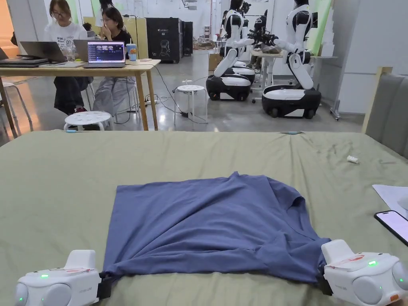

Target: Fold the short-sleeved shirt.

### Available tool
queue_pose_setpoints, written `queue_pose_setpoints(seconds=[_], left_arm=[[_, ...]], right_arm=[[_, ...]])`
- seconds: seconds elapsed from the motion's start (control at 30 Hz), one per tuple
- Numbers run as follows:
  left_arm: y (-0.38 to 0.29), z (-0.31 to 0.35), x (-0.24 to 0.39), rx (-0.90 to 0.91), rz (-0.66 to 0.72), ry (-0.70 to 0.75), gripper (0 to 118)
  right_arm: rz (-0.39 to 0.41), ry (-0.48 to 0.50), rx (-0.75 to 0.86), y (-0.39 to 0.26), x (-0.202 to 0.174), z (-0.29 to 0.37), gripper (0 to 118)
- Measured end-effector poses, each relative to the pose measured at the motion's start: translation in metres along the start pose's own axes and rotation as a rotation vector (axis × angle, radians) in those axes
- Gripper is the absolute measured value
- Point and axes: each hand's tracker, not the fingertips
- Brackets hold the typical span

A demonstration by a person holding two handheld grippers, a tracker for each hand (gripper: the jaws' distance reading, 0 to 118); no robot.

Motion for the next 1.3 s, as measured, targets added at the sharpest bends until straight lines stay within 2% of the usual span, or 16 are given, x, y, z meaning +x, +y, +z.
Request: queue_pose_setpoints(seconds=[0.1,0.17,0.2,0.27,0.3,0.43,0.47,0.5,0.53,0.57,0.67,0.9,1.0,1.03,1.17,1.3], left_arm=[[-0.001,-0.004,-0.003,0.016,0.025,0.002,8],[0.0,-0.004,-0.004,0.03,0.031,0.012,30],[0.001,-0.004,-0.005,0.036,0.02,0.021,53],[0.003,-0.001,-0.007,0.017,0.0,0.031,114],[0.004,0.002,-0.008,0.008,-0.006,0.041,118],[0.01,0.032,-0.011,0.083,-0.01,0.019,112],[0.012,0.038,-0.012,0.084,-0.004,0.024,96],[0.014,0.046,-0.014,0.081,0.012,0.034,66],[0.015,0.054,-0.016,0.106,0.036,0.044,6],[0.015,0.059,-0.017,0.128,0.052,0.063,0],[0.009,0.072,-0.007,0.116,0.086,0.134,0],[0.007,0.048,0.008,0.063,0.085,0.109,2],[0.006,0.031,0.006,-0.023,0.106,0.071,95],[0.005,0.024,0.005,-0.029,0.105,0.072,107],[0.002,0.005,0.007,-0.05,0.038,0.14,71],[-0.001,-0.001,0.006,-0.051,0.034,0.146,64]], right_arm=[[0.006,-0.001,-0.024,-0.009,-0.005,-0.008,0],[0.01,-0.007,-0.018,-0.008,-0.006,-0.004,6],[0.006,-0.003,-0.012,-0.006,-0.005,-0.001,19],[-0.005,-0.002,-0.006,-0.002,-0.003,0.008,89],[-0.01,-0.005,0.0,-0.001,0.0,0.008,117],[-0.08,-0.003,0.112,0.008,0.007,0.06,107],[-0.088,-0.013,0.106,0.01,0.008,0.07,98],[-0.106,-0.023,0.12,0.011,0.008,0.081,80],[-0.118,-0.025,0.135,0.009,0.01,0.078,43],[-0.126,-0.03,0.146,0.006,0.011,0.065,32],[-0.155,-0.097,0.147,0.004,0.006,0.059,0],[-0.078,-0.046,0.115,0.023,-0.028,0.06,0],[-0.101,-0.011,0.082,0.023,-0.017,0.035,0],[-0.103,-0.009,0.083,0.025,-0.015,0.034,0],[-0.109,-0.024,0.078,0.024,-0.011,0.021,0],[-0.096,-0.038,0.083,0.024,-0.018,0.026,0]])
